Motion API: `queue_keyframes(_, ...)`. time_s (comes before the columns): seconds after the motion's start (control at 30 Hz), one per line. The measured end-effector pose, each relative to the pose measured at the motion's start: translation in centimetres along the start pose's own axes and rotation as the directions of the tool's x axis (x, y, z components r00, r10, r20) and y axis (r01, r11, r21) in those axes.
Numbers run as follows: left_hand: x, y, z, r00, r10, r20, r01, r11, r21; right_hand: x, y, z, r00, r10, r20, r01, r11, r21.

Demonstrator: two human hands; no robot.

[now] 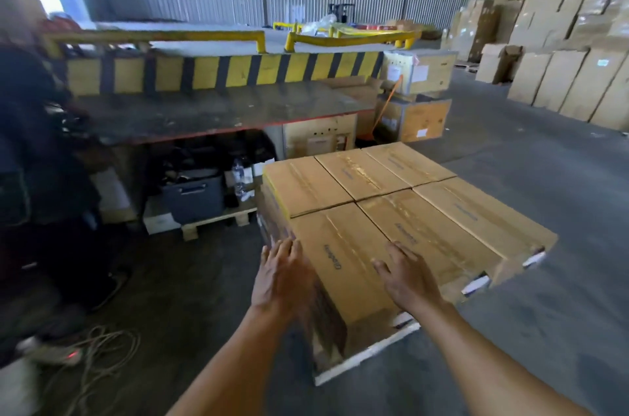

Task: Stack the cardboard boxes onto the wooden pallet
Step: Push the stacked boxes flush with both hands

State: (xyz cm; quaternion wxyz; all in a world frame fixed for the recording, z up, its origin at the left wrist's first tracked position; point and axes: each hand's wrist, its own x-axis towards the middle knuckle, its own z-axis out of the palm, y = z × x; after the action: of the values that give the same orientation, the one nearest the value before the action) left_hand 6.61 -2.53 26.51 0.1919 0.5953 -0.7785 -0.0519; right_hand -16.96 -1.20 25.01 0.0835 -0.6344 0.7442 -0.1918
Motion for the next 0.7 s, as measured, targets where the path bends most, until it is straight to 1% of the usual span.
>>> queue_keyframes(0.13, -1.3, 5.5, 0.7, 0.997, -0.034, -0.063, 0.037, 0.998, 0.047, 0.0, 4.6, -1.9, 0.996, -0.061, 0.061, 0.061, 0.998, -0.005)
queue_keyframes(0.23, -1.7, 10.1, 2.2, 0.989, -0.098, -0.114, 0.106, 0.992, 0.069, 0.5, 8.9, -3.4, 0.989, -0.124, 0.075, 0.124, 0.992, -0.002)
queue_keyframes(0.3, -2.2, 13.5, 3.7, 0.976, -0.147, -0.161, 0.158, 0.986, 0.056, 0.7, 12.2, -4.3, 0.98, -0.176, 0.092, 0.179, 0.984, -0.018)
queue_keyframes(0.33, -2.8, 15.2, 4.6, 0.971, -0.179, -0.162, 0.188, 0.981, 0.043, 0.7, 13.9, -4.8, 0.975, -0.19, 0.115, 0.193, 0.981, -0.019)
queue_keyframes(0.4, -4.7, 18.4, 6.7, 0.967, -0.214, -0.141, 0.224, 0.973, 0.058, -0.2, 16.7, -5.6, 0.965, -0.186, 0.184, 0.194, 0.981, -0.026)
queue_keyframes(0.5, -6.6, 21.8, 9.6, 0.962, -0.253, -0.105, 0.264, 0.957, 0.116, -0.8, 19.6, -5.6, 0.954, -0.192, 0.23, 0.201, 0.979, -0.017)
queue_keyframes(0.57, -7.4, 22.9, 11.9, 0.951, -0.306, -0.037, 0.308, 0.942, 0.13, -0.7, 20.3, -5.2, 0.949, -0.199, 0.244, 0.208, 0.978, -0.012)
queue_keyframes(0.6, -7.9, 23.5, 13.2, 0.945, -0.327, 0.02, 0.32, 0.935, 0.15, -0.9, 20.6, -4.7, 0.947, -0.209, 0.245, 0.22, 0.975, -0.016)
queue_keyframes(0.67, -8.6, 24.3, 15.6, 0.93, -0.345, 0.128, 0.321, 0.93, 0.178, -1.2, 20.9, -3.4, 0.937, -0.237, 0.255, 0.242, 0.97, 0.014)
queue_keyframes(0.7, -8.8, 24.4, 17.0, 0.926, -0.348, 0.146, 0.322, 0.93, 0.176, -1.2, 21.0, -2.5, 0.934, -0.243, 0.26, 0.241, 0.97, 0.041)
